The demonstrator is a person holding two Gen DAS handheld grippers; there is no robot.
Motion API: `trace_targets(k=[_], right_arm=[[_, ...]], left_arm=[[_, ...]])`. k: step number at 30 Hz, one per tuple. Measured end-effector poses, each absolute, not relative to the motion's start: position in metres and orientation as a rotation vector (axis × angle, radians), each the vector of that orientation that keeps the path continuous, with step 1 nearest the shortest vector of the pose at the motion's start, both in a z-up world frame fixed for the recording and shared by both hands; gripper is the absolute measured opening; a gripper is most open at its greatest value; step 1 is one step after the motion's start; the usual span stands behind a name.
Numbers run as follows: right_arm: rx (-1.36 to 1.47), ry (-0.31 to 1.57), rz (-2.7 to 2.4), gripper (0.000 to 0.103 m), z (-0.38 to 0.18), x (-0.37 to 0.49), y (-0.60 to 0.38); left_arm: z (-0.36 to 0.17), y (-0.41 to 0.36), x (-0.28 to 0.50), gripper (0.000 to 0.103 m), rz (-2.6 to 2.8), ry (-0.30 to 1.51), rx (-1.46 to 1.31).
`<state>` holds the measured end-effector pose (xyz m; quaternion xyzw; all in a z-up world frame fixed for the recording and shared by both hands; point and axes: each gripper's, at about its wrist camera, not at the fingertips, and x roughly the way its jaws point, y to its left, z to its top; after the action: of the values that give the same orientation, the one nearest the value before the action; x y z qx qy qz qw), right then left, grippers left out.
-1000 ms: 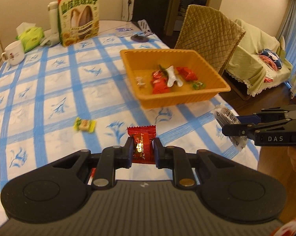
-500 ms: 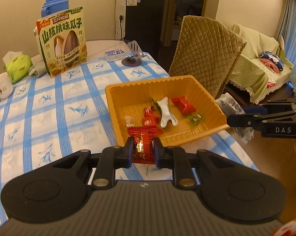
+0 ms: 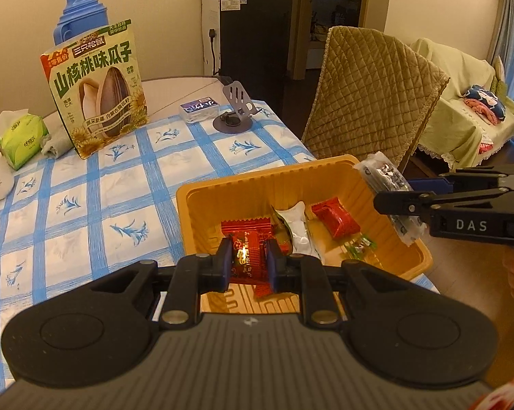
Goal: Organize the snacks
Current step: 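Carry the dark snack bag and red candy over the orange tray with both tools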
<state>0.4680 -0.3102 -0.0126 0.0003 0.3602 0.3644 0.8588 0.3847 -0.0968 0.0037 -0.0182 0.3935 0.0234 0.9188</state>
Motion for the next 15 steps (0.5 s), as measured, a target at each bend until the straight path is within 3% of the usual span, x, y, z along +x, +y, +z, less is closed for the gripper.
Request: trace_targets(k=[15], right_arm=[[-0.003, 0.906, 0.707, 0.038, -0.068, 0.496, -0.284]], left_arm=[[-0.029, -0.092, 0.411, 0.019, 0.079, 0.89, -0.056]])
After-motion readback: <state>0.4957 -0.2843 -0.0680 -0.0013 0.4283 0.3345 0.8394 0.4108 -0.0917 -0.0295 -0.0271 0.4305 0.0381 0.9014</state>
